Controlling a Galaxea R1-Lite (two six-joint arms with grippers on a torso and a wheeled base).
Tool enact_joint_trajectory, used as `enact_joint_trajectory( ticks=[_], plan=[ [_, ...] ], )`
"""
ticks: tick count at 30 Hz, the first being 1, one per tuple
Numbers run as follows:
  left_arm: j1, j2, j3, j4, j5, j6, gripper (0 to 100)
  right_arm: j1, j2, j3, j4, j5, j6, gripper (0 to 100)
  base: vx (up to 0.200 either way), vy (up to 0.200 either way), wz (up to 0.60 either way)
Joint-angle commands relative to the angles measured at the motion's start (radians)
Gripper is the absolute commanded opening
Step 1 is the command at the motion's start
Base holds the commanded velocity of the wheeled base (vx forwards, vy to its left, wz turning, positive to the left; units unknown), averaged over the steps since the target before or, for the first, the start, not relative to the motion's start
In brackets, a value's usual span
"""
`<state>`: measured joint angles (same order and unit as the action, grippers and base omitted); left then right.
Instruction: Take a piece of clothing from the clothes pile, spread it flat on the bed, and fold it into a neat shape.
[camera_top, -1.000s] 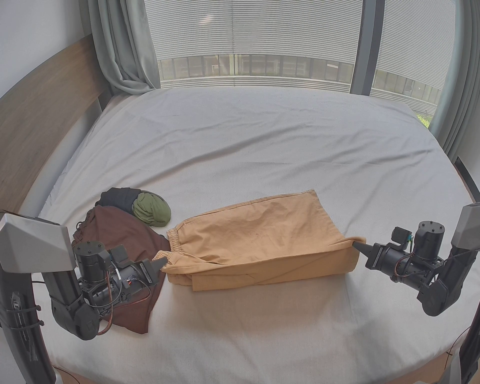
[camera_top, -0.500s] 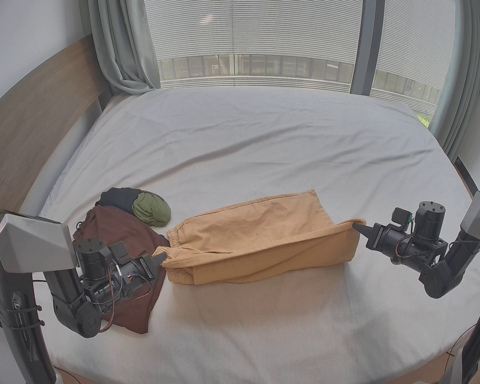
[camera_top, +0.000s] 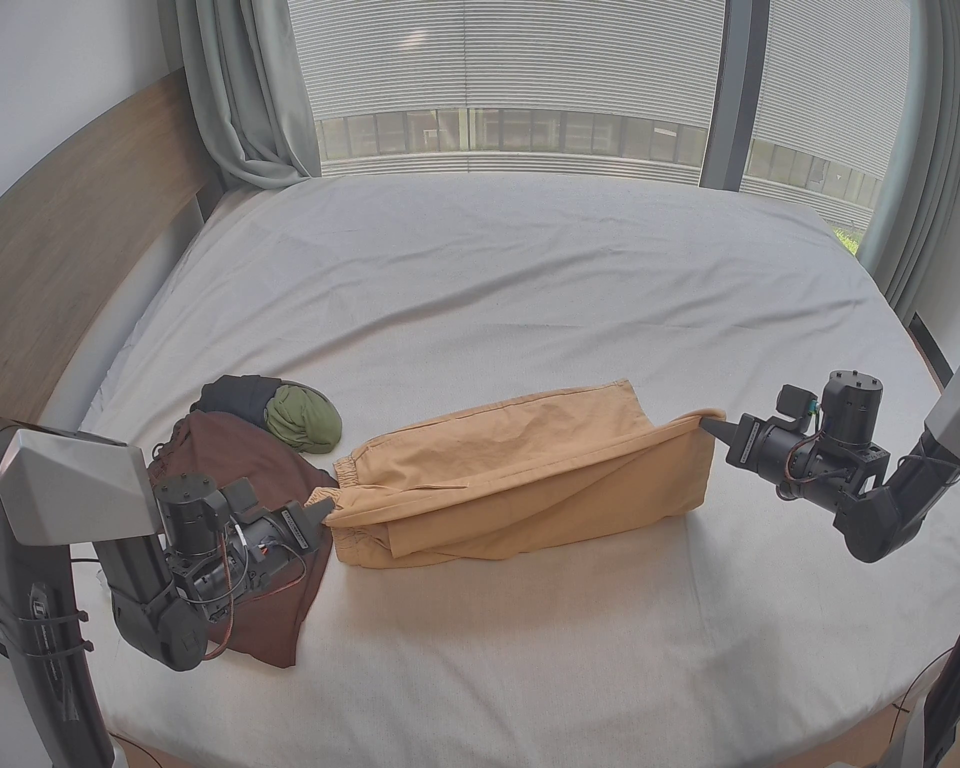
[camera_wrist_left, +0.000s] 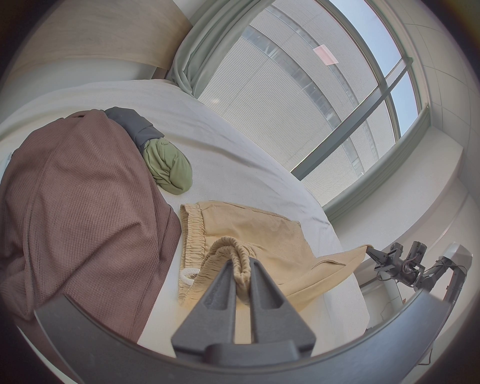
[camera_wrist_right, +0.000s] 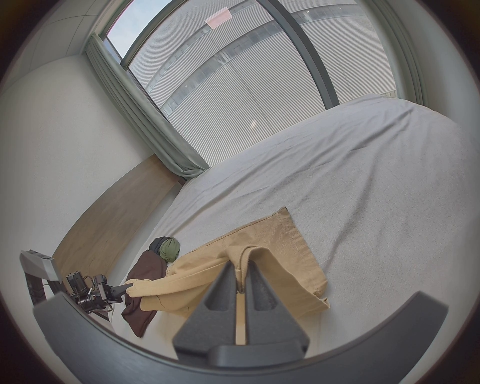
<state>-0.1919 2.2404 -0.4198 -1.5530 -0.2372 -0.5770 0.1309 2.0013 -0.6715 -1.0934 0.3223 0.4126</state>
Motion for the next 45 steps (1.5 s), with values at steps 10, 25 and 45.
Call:
enact_joint_trajectory(
  ticks=[10,25,45],
  plan=[
    [0.0,0.015,-0.037,-0.001,0.018,-0.023,0,0.007,-0.004,-0.114,0.109,0.0,0.0,0,0.0,0.0,0.0],
    [0.005,0.054,-0.122,-0.001,0.049,-0.053,0,0.004,0.022,-0.203,0.176,0.0,0.0,0,0.0,0.0,0.0],
    [0.009,0.082,-0.149,-0.001,0.068,-0.067,0,0.019,0.059,-0.329,0.245,-0.002,0.0,0,0.0,0.0,0.0]
  ],
)
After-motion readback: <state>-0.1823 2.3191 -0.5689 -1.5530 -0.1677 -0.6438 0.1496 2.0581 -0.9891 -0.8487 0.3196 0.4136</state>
